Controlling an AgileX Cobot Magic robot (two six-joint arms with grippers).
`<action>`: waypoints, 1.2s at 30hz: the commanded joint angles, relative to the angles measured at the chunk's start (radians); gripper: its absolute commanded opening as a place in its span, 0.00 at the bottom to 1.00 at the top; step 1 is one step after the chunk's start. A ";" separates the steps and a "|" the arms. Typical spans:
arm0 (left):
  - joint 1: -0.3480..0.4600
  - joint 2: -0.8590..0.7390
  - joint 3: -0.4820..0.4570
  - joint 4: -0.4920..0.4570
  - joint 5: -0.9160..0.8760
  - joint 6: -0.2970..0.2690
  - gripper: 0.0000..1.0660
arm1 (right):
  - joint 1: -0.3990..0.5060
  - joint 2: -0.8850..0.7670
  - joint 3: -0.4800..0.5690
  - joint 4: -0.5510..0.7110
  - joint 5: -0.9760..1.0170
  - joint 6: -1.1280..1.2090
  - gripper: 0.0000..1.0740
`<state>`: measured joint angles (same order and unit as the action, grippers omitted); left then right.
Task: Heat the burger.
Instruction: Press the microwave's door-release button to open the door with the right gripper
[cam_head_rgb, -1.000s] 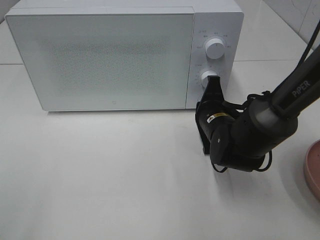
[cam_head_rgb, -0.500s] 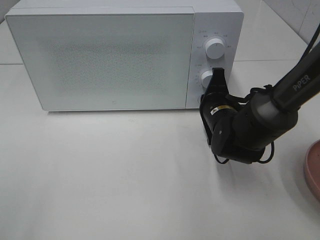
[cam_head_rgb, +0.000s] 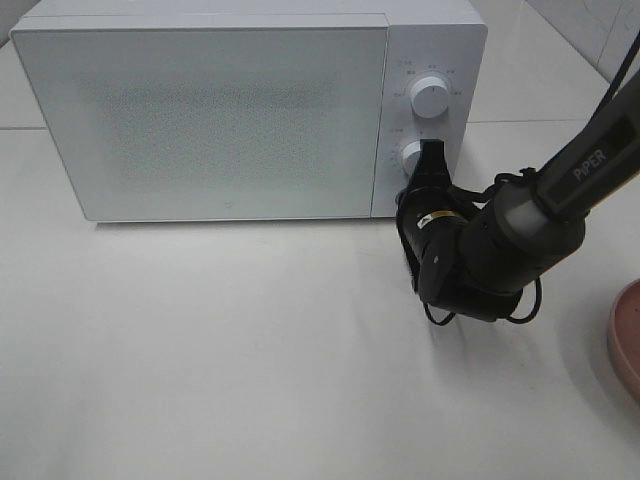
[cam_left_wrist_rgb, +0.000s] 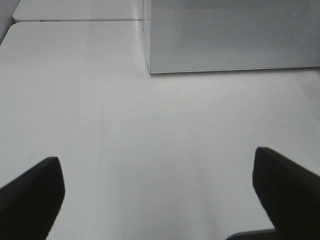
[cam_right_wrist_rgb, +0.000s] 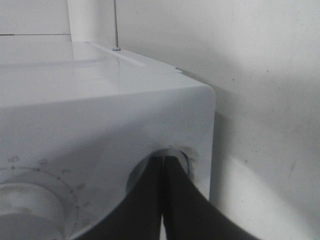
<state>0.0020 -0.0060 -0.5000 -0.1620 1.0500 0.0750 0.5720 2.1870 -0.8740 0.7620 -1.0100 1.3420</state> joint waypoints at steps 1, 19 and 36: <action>0.001 -0.024 0.002 0.000 -0.013 -0.001 0.88 | -0.010 0.002 -0.038 -0.022 -0.084 -0.010 0.00; 0.001 -0.024 0.002 0.000 -0.013 -0.001 0.88 | -0.010 0.049 -0.129 0.016 -0.063 -0.080 0.00; 0.001 -0.024 0.002 0.000 -0.013 -0.001 0.88 | -0.007 -0.029 -0.036 -0.002 0.044 -0.079 0.00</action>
<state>0.0020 -0.0060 -0.5000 -0.1620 1.0500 0.0750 0.5720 2.1780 -0.9070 0.7910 -0.9450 1.2700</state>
